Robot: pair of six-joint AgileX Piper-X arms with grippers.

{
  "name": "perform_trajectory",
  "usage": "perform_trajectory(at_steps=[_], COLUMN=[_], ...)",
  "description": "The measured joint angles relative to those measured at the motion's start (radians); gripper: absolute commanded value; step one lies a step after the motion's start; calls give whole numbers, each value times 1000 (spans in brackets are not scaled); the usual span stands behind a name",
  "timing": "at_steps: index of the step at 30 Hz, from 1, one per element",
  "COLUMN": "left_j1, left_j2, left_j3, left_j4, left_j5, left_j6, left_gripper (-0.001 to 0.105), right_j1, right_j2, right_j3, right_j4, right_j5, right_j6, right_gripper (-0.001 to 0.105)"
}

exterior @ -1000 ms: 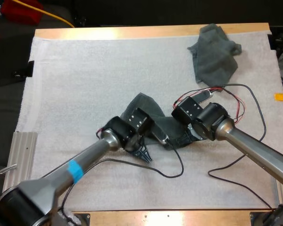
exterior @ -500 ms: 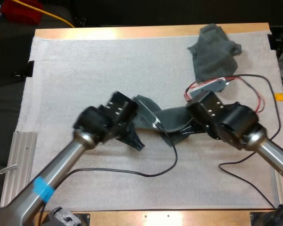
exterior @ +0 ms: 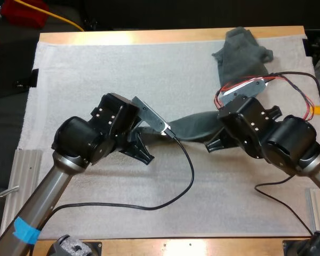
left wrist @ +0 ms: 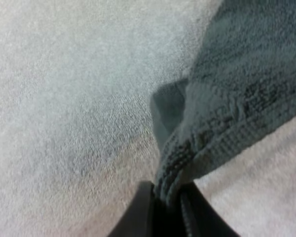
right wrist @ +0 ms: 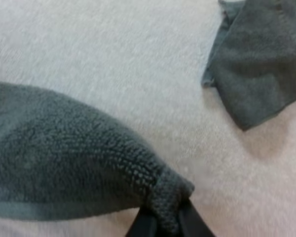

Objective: Pick towel from pile, fold and stack

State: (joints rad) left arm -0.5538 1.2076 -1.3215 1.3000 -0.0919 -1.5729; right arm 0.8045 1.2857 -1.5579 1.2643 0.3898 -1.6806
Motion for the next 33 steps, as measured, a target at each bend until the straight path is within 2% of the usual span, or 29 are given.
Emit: perform_trajectory(at_steps=[9, 13, 16, 25, 33], left_j1=[-9, -62, -129, -316, -366], left_j2=[-74, -129, -157, -183, -220], left_j3=[-7, -7, -8, -9, -11], left_j4=[140, 191, 231, 244, 244], left_j5=[0, 12, 36, 37, 33], left_j6=[0, -24, -74, -223, -279], left_gripper=[4, 4, 4, 4, 4], right_j1=[103, 163, 208, 376, 447], right_j2=[-2, -2, -2, -20, -23], right_j3=[-78, -117, -141, -154, -154], right_j4=[172, 232, 257, 264, 265], right_j5=[48, 49, 50, 0, -14], right_j6=[-12, -8, 20, 141, 243], right_gripper=[1, 1, 1, 1, 1])
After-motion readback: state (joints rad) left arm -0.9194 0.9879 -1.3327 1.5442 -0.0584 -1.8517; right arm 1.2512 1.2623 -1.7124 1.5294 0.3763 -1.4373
